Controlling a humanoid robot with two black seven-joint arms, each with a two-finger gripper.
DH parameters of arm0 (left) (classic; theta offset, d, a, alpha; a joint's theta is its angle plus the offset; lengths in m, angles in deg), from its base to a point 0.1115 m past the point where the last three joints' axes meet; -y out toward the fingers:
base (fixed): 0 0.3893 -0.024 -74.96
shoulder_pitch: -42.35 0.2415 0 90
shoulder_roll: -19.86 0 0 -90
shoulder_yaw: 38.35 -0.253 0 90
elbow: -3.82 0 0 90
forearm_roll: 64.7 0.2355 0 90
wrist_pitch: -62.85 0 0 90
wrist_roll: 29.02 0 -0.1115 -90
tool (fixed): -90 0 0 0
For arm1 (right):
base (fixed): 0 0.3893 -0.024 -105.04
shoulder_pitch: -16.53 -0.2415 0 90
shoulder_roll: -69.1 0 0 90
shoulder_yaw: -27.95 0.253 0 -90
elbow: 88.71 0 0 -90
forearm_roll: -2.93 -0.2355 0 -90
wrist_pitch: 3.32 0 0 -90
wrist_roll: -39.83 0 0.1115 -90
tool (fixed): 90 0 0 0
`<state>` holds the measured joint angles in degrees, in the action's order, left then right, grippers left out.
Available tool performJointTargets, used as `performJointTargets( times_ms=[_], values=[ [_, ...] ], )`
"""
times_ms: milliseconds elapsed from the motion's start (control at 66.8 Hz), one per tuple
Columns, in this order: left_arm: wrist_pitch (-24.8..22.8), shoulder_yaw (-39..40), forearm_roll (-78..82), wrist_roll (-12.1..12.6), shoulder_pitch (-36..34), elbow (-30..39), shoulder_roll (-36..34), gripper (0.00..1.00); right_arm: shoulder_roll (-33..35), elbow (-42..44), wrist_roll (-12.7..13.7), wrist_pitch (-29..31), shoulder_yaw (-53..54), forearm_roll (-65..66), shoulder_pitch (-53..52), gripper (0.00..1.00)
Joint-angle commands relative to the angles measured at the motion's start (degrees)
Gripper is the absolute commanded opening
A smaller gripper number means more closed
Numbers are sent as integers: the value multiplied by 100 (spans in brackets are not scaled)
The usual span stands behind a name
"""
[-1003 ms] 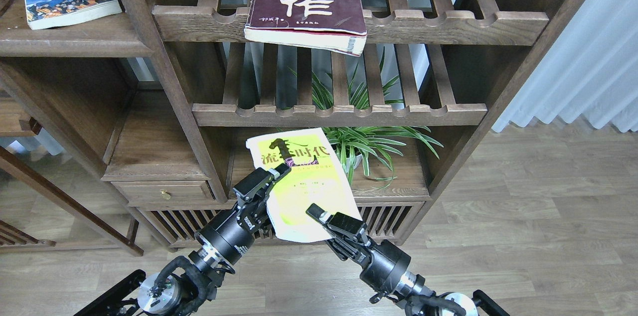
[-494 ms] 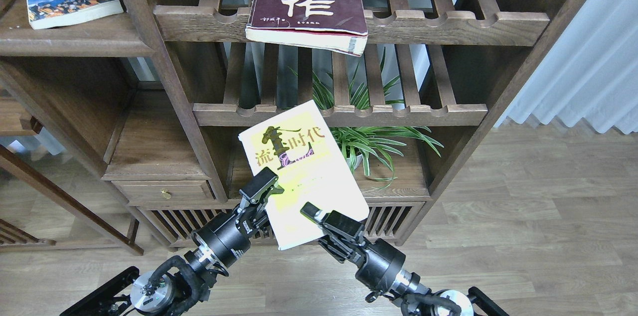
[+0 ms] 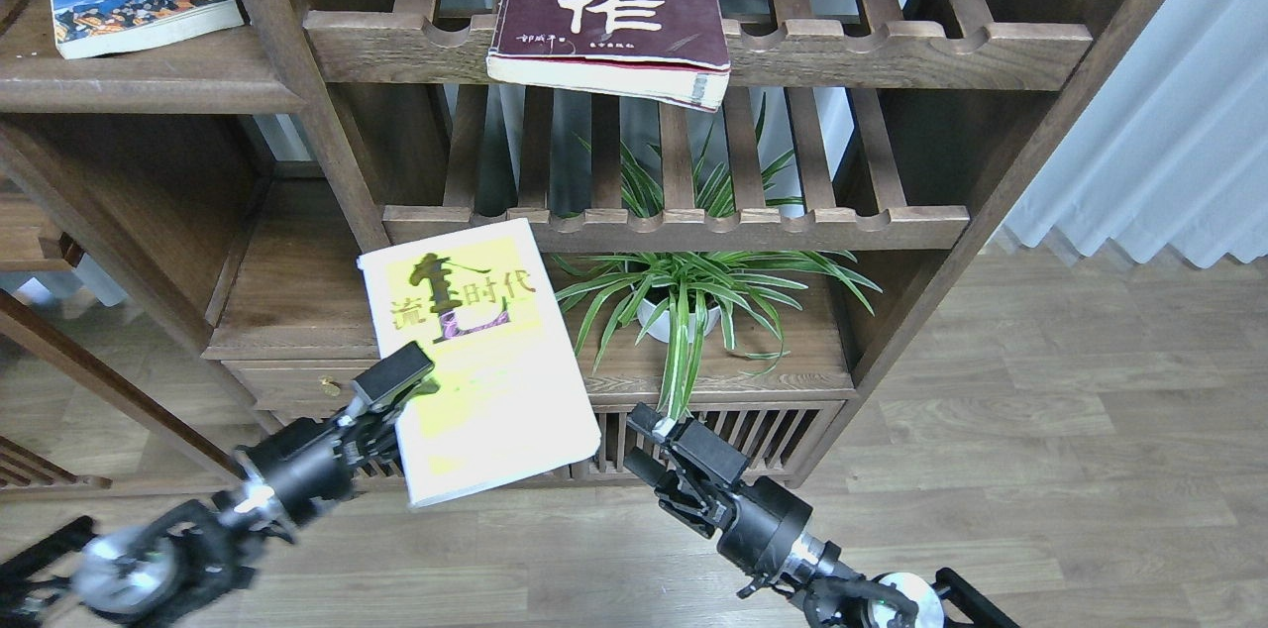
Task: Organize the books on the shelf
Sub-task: 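Carry the yellow-green book with the left gripper to the side shelf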
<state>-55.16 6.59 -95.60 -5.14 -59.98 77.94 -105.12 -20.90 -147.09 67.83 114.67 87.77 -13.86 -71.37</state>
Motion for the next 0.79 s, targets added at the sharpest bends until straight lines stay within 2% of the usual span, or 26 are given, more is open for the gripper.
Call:
performJointTargets(
  times_ms=[0, 90, 299, 479, 494, 673, 778],
  values=[
    [1, -12, 49, 240, 11, 312, -913, 1, 0, 160, 0, 0, -23, 9, -78, 100],
    [1, 6, 110, 412, 2, 471, -1545, 2, 0, 239, 0, 0, -31, 18, -122, 100],
    [1, 252, 119, 412, 2, 823, -3032, 3, 0, 389, 0, 0, -40, 18, -193, 100],
    [1, 911, 119, 412, -7, 1104, -4025, 3, 0, 485, 0, 0, -40, 18, -219, 100],
    [1, 1103, 119, 412, -50, 1130, -4347, 3, 0, 520, 0, 0, -40, 18, -219, 100],
    [1, 1649, 119, 412, -182, 1148, -4983, 3, 0, 538, 0, 0, -40, 18, -281, 100],
    [1, 1878, 119, 412, -481, 1139, -5361, 3, 0, 626, 0, 0, -31, 18, -351, 100]
  ],
)
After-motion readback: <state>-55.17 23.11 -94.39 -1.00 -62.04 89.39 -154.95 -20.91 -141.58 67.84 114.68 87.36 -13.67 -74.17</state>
